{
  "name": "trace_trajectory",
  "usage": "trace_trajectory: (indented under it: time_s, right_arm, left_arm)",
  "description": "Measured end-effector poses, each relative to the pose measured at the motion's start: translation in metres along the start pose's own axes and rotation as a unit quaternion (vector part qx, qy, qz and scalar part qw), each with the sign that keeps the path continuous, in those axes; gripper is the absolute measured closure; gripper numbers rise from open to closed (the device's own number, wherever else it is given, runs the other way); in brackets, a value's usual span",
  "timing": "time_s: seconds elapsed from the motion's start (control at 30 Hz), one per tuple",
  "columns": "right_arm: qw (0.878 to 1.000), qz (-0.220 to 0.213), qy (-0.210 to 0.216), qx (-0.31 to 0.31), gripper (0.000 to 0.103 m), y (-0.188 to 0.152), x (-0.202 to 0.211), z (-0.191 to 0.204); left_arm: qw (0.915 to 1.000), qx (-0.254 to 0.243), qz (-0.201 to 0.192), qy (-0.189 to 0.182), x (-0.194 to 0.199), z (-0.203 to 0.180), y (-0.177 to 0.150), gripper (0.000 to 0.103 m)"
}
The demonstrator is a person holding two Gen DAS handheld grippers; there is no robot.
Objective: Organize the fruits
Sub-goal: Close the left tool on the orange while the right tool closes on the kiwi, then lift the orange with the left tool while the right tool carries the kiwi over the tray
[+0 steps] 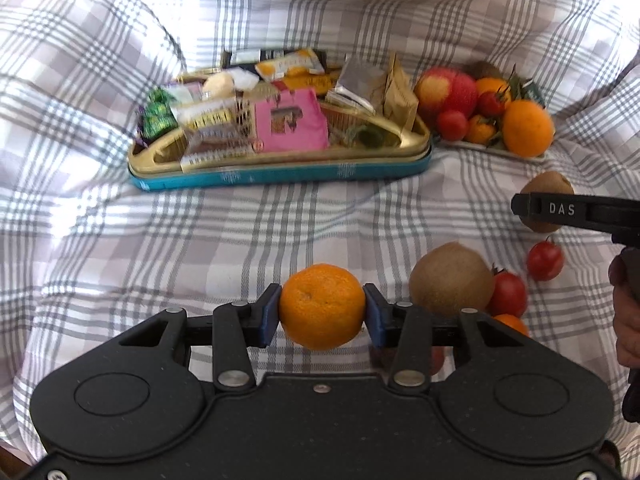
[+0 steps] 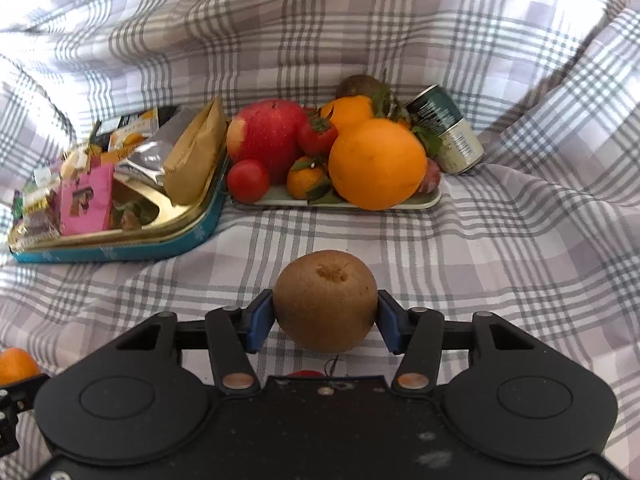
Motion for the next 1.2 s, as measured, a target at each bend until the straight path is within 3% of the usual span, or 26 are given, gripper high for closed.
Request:
trace_trajectory:
  time_s: [0.3,0.57,0.77,1.2]
  right_arm:
    - [0.999,-0.032,0.011,-0.013,0.048,0.003,0.056,-0.02]
    - [0.998,-0.058,0.031,-0.011,0.048,-0.019,0.127,-0.033]
    - [0.996,-0.068,0.047,-0.012,0.048,-0.05,0.178,-0.03]
    - [0.995,-0.058,0.077,-0.007,0.047,-0.138,0.258,-0.039]
  left_arm:
    - [0.999,-0.021,-0.039,-0.001,0.047,-0.015,0.007,0.051]
    - [0.997,-0.032,-0.07,-0.002,0.099,-0.025,-0.004,0.051]
    - [0.9961,-0.037,-0.08,0.003,0.131,-0.03,-0.028,0.051]
    - [0.9976,-0.026,-0.064,0.004,0.168,-0.044,-0.098,0.051]
Point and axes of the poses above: each gripper's, at about its wrist camera, not at the fingertips, and x roughly against the way its jaws point, z to its left, y to its top, the point moved 9 cm from there along -x, roughly the way its jaws point, and after that the axes turned 9 degrees about -y, right-handed, at the moved point
